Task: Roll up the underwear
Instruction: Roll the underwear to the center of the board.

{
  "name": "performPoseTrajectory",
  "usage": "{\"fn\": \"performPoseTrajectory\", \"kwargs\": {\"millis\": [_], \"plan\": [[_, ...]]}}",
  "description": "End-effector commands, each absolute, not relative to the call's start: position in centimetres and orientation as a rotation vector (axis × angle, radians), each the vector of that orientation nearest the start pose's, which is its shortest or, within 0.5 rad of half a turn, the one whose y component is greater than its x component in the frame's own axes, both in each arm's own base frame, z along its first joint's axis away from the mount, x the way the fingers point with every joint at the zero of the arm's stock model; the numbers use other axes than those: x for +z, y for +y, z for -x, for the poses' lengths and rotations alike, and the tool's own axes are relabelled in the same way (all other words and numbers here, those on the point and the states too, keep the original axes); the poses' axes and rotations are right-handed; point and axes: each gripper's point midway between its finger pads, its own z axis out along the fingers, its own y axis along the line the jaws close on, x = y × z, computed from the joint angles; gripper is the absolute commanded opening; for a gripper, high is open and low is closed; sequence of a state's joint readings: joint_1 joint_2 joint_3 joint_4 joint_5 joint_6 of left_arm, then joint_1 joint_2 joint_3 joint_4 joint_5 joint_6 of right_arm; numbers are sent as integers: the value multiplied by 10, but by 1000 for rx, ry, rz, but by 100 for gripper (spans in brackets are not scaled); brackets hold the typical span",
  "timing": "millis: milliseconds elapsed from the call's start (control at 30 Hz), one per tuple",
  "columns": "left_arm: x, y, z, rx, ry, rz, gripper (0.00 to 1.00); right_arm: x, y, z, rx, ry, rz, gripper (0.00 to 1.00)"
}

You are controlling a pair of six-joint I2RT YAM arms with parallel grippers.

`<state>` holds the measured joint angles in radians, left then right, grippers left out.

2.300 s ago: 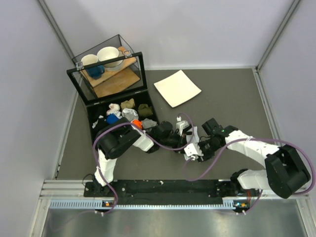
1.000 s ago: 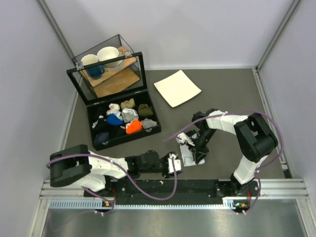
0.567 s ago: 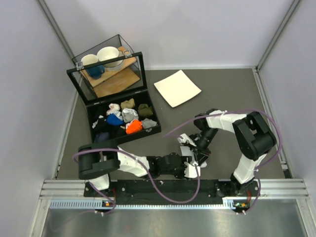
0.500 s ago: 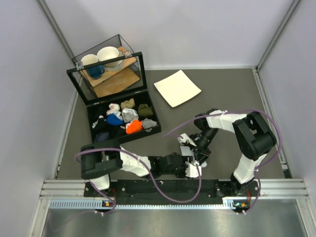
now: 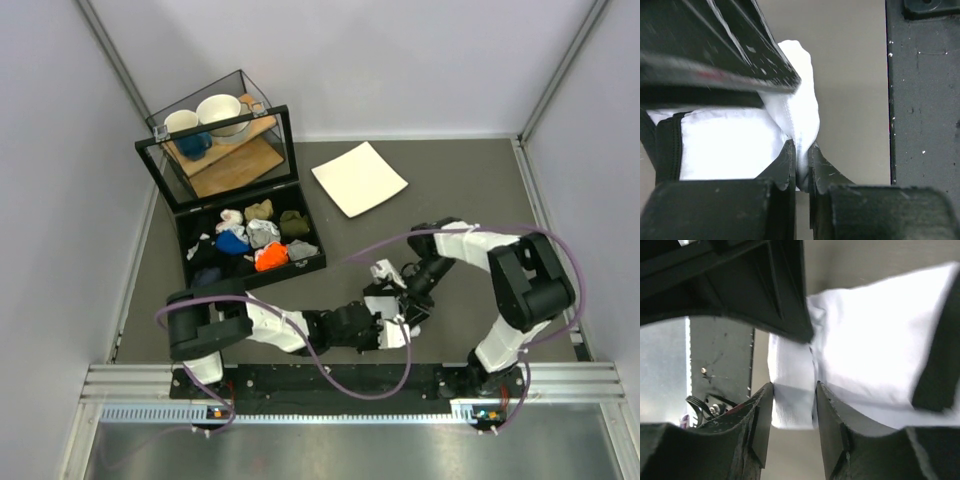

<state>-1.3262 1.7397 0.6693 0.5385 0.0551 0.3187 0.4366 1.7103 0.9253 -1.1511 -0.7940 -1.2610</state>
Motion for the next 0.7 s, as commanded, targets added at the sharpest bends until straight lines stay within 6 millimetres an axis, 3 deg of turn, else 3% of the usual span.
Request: {"fn": "performPoseTrajectory", "kwargs": {"millis": [0,33,100,133,200,333,433,667], "plan": [[18,-407,-91,-893,1608,-1601,0,67,163,-165,1106,1932,1845,43],[18,-404,-100,-916,1645,-1564,0,74,157,-174,1082,1933,1783,44],[20,-403,-96,-1048,1703,-1531,0,89,152,-185,1002,1873,1742,45],[16,-399,-108,-1065,1767,-1485,1,95,149,-189,978,1851,1716,45],[18,-399,-104,-1206,1848,-1445,1,105,146,-189,906,1776,1721,46],[7,-392,-118,-1336,2034,-1322,1,116,149,-176,855,1608,1763,46],[0,-390,-121,-1437,2141,-1234,1,117,152,-165,831,1499,1809,48],[-14,-386,-136,-1600,2377,-958,2,94,165,-138,750,1335,2032,51]]}}
